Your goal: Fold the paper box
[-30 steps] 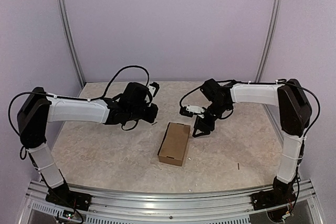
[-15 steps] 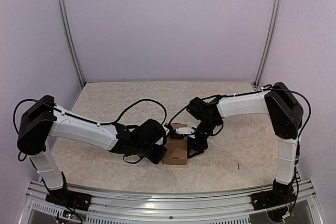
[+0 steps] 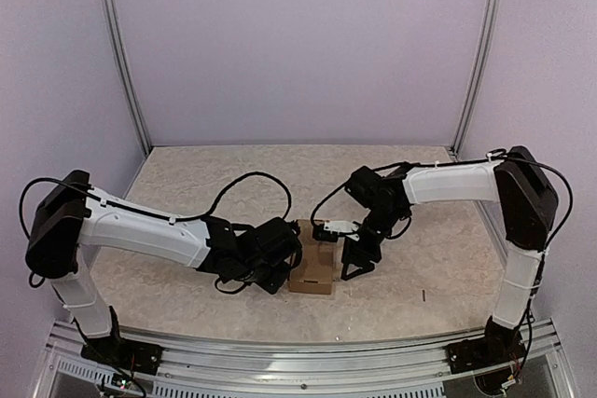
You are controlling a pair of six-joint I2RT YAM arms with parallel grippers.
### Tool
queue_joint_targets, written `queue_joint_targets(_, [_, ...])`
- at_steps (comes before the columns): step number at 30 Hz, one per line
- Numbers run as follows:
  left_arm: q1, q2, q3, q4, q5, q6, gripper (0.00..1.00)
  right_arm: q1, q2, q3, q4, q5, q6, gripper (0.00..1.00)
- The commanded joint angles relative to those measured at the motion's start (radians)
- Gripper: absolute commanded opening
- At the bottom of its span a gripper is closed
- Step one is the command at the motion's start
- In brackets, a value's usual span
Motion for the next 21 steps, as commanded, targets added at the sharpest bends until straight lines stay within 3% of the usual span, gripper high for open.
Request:
queue_joint_targets(1, [0.011,-0.151,0.01,-0.224,-0.162,-0.041,0.18,-0.099,-0.213,0.005,-0.047,0.062,-0.034,0.94])
queue_joint_targets(2, [0.02,-0.192,0.017,-0.245,-0.199,-0.035,0.23,-0.131,-0.253,0.014,-0.048,0.077,-0.034,0.99])
queue_joint_targets(6, [0.116,-0.322,0.022,-0.227,-0.24,0.029,0.52,-0.219,-0.427,0.01,0.043,0.175,0.036,1.0])
queue_joint_targets(8, [0.188,-0.386,0.02,-0.156,-0.189,0.073,0.64,-0.274,-0.538,-0.046,0.204,0.239,0.119,1.0])
queue_joint_targets(11, [0.294,-0.505,-0.017,0.0,-0.13,0.185,0.97,-0.332,-0.712,-0.212,0.492,0.359,0.235,1.0])
queue_joint_targets(13, [0.331,-0.579,-0.071,0.136,-0.125,0.267,0.99,-0.335,-0.767,-0.316,0.638,0.445,0.281,1.0])
queue_joint_targets(15, [0.359,-0.624,-0.124,0.223,-0.124,0.328,0.99,-0.335,-0.767,-0.345,0.665,0.511,0.34,1.0])
queue_joint_targets(21, [0.414,-0.627,-0.186,0.247,-0.141,0.3,0.99,-0.334,-0.753,-0.403,0.725,0.501,0.343,1.0])
